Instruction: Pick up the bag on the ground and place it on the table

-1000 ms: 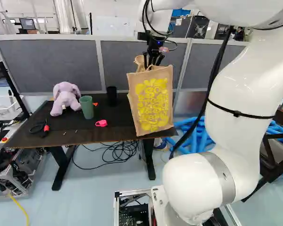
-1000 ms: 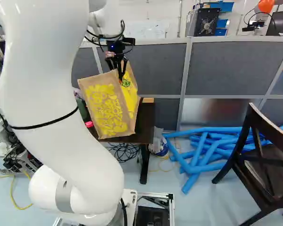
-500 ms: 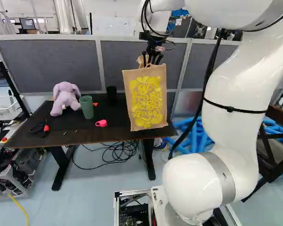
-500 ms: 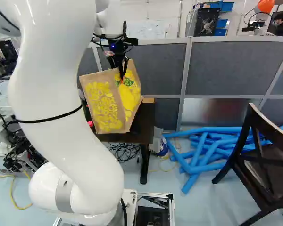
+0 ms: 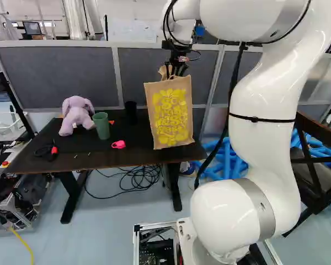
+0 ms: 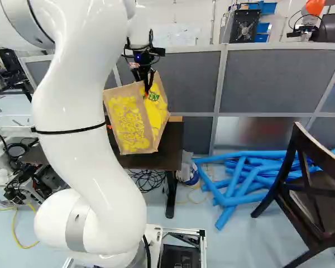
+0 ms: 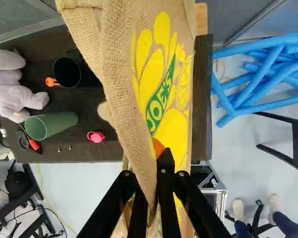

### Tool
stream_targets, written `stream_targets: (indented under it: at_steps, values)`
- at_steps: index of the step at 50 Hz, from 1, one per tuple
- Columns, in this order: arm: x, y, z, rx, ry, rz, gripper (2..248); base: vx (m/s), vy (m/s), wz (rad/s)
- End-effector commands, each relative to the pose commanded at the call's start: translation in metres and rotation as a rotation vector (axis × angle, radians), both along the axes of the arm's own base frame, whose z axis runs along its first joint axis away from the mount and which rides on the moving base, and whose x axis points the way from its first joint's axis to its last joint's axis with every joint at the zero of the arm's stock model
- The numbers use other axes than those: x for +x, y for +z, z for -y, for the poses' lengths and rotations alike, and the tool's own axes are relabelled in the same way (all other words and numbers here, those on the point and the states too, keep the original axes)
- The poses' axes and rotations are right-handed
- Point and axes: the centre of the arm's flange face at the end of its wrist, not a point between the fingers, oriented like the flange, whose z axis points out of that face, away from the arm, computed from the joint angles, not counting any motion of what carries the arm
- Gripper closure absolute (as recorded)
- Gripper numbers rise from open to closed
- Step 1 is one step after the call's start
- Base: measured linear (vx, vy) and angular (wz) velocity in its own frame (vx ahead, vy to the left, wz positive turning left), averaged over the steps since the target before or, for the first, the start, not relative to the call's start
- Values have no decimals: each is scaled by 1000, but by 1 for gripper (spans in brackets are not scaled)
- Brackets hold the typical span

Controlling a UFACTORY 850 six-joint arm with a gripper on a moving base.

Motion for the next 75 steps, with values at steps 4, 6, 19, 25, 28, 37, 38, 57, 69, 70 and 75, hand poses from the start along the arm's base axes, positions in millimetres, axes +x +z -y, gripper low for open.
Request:
stream_targets:
  at_steps: [4,6,19,25,28,37,38,57,69,70,75]
  values:
    - [9,-6,1,0,-2,-4,225,0,0,0]
    - [13,-9,1,0,-4,-6,225,0,0,0]
    - [34,-29,6,-1,-13,-14,225,0,0,0]
    - [39,-38,7,-2,-16,-25,225,0,0,0]
    - [41,-43,8,-2,-17,-32,225,0,0,0]
    - [46,-57,8,-3,-17,-54,225,0,0,0]
    - [47,-58,8,-3,-17,-56,225,0,0,0]
    - [58,-88,9,-4,-20,-93,225,0,0,0]
    - [67,-107,9,-5,-22,-103,225,0,0,0]
    - [67,-108,9,-5,-22,-104,225,0,0,0]
    - [69,-114,9,-6,-23,-109,225,0,0,0]
